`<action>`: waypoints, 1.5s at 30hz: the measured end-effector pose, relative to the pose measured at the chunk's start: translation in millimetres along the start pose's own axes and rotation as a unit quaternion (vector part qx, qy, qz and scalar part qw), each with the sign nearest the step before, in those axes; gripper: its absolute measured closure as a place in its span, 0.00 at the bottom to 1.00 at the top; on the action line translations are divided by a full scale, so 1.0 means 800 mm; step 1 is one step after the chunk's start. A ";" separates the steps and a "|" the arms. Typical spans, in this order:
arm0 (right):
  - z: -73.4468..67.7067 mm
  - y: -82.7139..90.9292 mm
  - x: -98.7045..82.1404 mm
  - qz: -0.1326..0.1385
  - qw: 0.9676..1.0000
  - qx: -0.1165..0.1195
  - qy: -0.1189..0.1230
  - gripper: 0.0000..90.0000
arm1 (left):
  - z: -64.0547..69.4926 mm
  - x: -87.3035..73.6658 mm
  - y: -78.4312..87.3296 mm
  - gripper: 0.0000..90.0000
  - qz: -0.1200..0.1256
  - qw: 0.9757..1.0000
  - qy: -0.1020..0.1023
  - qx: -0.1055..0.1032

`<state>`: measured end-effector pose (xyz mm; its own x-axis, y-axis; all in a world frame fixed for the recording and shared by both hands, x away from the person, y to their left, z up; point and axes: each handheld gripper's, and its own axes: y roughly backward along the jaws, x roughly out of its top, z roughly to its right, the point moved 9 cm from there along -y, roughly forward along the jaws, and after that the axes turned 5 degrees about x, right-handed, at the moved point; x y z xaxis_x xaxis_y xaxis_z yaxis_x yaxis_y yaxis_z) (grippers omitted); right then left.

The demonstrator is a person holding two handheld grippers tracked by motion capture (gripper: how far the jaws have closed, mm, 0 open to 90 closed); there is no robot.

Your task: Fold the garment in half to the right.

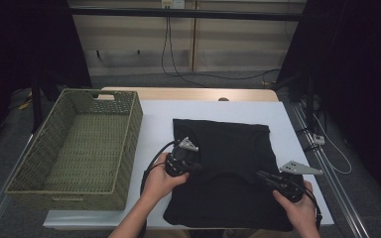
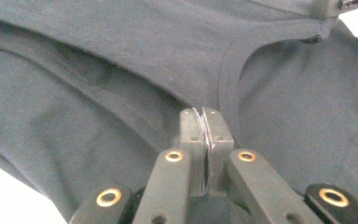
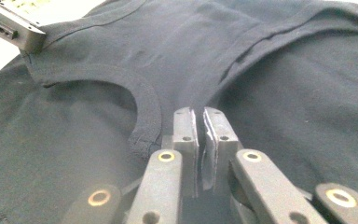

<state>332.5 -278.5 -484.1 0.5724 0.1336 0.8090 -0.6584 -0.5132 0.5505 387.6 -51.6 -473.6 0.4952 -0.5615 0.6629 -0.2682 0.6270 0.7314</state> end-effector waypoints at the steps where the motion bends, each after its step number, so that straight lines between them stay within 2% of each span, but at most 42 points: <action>1: 0.000 0.000 0.000 0.000 1.000 0.000 0.000 0.94 | 0.000 0.002 0.002 0.99 0.005 1.000 0.004 -0.003; 3: 0.001 0.004 -0.001 0.002 1.000 0.003 -0.003 0.94 | 0.001 0.004 0.008 0.99 0.010 1.000 0.007 -0.009; 8: -0.002 0.007 0.000 0.004 1.000 0.007 -0.001 0.94 | 0.005 0.006 0.015 0.99 0.011 1.000 0.000 -0.017; 15: -0.005 0.017 0.002 0.012 1.000 0.011 -0.004 0.94 | 0.014 0.005 0.022 0.99 0.001 0.999 -0.017 -0.028; 24: -0.009 0.027 -0.001 0.005 1.000 0.016 0.003 0.95 | 0.023 0.002 0.031 0.99 -0.008 0.999 -0.029 -0.041; 32: -0.013 0.032 -0.005 0.002 1.000 0.020 0.006 0.95 | 0.028 0.000 0.036 0.99 -0.009 0.998 -0.032 -0.058; 35: -0.013 0.035 -0.005 0.004 1.000 0.023 0.003 0.95 | 0.030 -0.004 0.036 0.99 -0.011 0.997 -0.026 -0.067; 45: -0.023 0.043 -0.007 0.004 0.999 0.032 0.005 0.95 | 0.040 -0.010 0.036 0.99 -0.020 0.996 -0.034 -0.076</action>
<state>297.8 -281.7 -465.7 0.5615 0.1370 0.8160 -0.6306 -0.5677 0.5292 349.8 -46.2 -452.5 0.4449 -0.6201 0.6462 -0.1188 0.6743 0.7288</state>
